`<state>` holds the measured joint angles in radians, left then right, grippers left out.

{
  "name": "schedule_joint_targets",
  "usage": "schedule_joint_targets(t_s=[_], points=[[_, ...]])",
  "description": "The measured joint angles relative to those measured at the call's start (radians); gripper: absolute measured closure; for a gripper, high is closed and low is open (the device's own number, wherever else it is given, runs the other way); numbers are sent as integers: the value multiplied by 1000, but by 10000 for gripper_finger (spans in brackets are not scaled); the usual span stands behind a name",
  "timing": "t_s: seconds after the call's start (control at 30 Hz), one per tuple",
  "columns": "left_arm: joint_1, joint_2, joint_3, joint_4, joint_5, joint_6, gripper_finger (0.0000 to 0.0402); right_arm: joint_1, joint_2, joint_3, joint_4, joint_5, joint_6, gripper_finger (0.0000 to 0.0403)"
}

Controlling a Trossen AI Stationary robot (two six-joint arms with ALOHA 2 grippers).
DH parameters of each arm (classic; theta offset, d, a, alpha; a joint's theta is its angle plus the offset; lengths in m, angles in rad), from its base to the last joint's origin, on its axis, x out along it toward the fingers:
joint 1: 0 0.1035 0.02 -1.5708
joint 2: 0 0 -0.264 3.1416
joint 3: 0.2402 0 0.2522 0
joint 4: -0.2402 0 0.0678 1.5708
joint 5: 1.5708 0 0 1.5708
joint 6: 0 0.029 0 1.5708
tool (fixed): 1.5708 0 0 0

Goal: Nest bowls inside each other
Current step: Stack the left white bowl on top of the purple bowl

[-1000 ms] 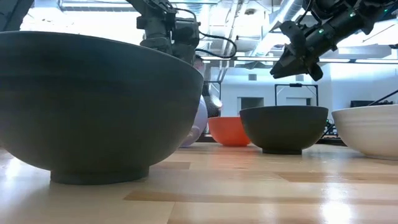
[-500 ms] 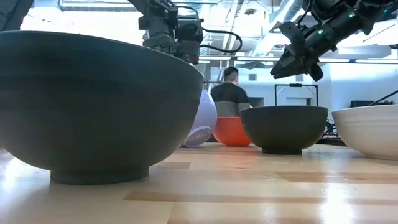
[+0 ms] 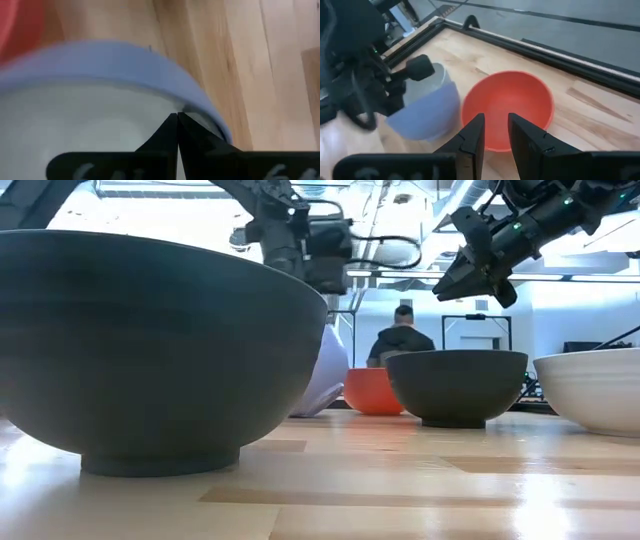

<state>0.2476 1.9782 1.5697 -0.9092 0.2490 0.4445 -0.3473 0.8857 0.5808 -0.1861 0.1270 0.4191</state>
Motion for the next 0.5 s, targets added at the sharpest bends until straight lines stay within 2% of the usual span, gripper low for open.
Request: schedule_joint_targets(t_s=[0.13,0.3,0.5], points=[[0,64,143,-4,7,13,401,0,1,0,0,1,0,294],[-1,170,352,-112,5,47,401,0,1,0,0,0,0,294],[-5,288,448,-174,38,86,402,0,1,0,0,0,0,294]])
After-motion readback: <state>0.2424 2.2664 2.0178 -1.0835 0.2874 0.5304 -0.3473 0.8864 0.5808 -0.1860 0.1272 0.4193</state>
